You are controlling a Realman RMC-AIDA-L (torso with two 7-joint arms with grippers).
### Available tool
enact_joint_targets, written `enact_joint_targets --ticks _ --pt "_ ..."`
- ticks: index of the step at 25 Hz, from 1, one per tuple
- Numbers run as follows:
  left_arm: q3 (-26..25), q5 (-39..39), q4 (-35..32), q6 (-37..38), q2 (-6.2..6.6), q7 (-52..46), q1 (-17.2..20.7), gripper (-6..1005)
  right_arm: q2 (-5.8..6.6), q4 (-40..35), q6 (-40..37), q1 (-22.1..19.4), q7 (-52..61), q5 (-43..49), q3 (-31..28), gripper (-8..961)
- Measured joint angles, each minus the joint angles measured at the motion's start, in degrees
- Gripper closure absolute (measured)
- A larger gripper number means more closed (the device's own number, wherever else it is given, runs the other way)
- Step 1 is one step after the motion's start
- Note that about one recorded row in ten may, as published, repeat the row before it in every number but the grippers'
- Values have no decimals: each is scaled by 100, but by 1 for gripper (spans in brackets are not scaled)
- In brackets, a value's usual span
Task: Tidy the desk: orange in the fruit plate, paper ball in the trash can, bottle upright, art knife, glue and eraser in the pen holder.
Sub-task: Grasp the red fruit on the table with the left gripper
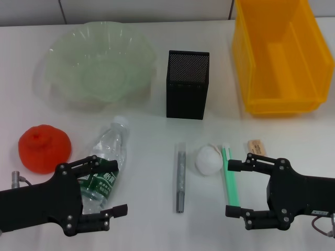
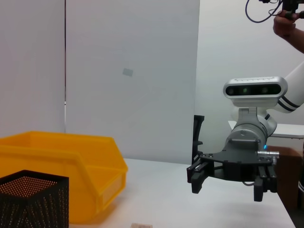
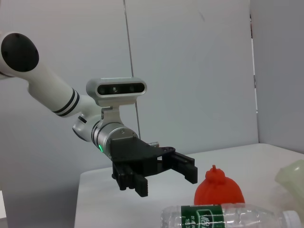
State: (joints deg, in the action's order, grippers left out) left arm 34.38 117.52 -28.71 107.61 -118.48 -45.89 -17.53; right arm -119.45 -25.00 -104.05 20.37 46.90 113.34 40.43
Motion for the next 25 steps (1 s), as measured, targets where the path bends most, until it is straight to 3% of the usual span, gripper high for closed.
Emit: enact_joint_targets --ticks 12,14,17,18,21,25 --pt "-111 -33 -3 -46 6 100 21 243 0 84 34 21 -24 6 -6 126" --pt "-516 -107 5 -115 16 167 83 252 1 84 54 21 -25 6 -17 126" --pt "-1778 -184 41 -350 48 84 216 265 1 84 66 -2 -28 6 -34 126" --pt "-1993 -185 43 -448 50 22 240 269 1 83 68 -11 -30 5 -40 126" --pt "-2297 -165 46 -1019 49 -294 278 282 1 84 77 -19 -35 3 -50 126" --pt "-2191 -55 63 -1829 15 -606 241 300 0 124 173 4 -37 3 -30 126"
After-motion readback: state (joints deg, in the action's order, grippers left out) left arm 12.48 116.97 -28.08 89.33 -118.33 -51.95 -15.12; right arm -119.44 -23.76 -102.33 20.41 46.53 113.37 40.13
